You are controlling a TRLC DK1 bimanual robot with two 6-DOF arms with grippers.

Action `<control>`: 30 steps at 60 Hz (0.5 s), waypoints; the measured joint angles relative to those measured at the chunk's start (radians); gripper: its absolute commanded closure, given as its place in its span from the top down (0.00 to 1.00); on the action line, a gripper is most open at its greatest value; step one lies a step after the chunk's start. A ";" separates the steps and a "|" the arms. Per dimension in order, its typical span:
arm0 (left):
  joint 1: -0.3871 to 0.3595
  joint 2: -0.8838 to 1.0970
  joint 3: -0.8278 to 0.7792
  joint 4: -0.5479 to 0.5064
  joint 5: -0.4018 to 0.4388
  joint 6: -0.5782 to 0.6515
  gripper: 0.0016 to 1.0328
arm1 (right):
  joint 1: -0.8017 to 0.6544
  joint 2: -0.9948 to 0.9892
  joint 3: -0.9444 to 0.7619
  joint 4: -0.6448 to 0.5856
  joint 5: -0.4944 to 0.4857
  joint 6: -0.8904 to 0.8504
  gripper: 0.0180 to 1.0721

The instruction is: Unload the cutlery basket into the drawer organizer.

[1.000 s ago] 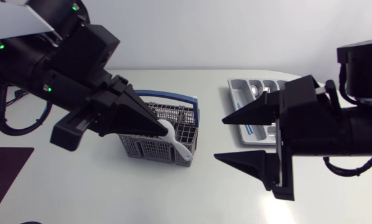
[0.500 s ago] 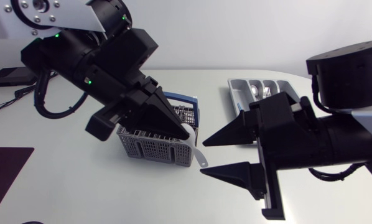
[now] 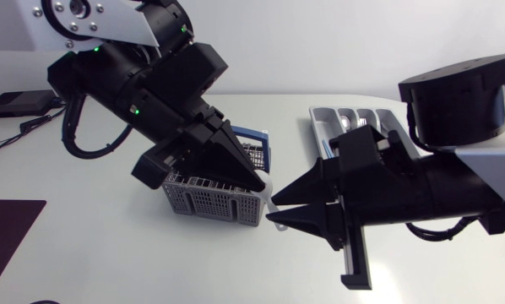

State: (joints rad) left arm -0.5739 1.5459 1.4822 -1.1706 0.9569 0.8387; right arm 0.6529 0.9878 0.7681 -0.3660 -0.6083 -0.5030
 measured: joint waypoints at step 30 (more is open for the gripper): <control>-0.011 0.009 0.019 -0.006 0.000 -0.008 0.55 | -0.003 0.005 -0.006 -0.005 -0.001 -0.019 0.06</control>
State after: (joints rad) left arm -0.5846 1.5551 1.5013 -1.1770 0.9573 0.8303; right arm 0.6498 0.9932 0.7624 -0.3706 -0.6090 -0.5217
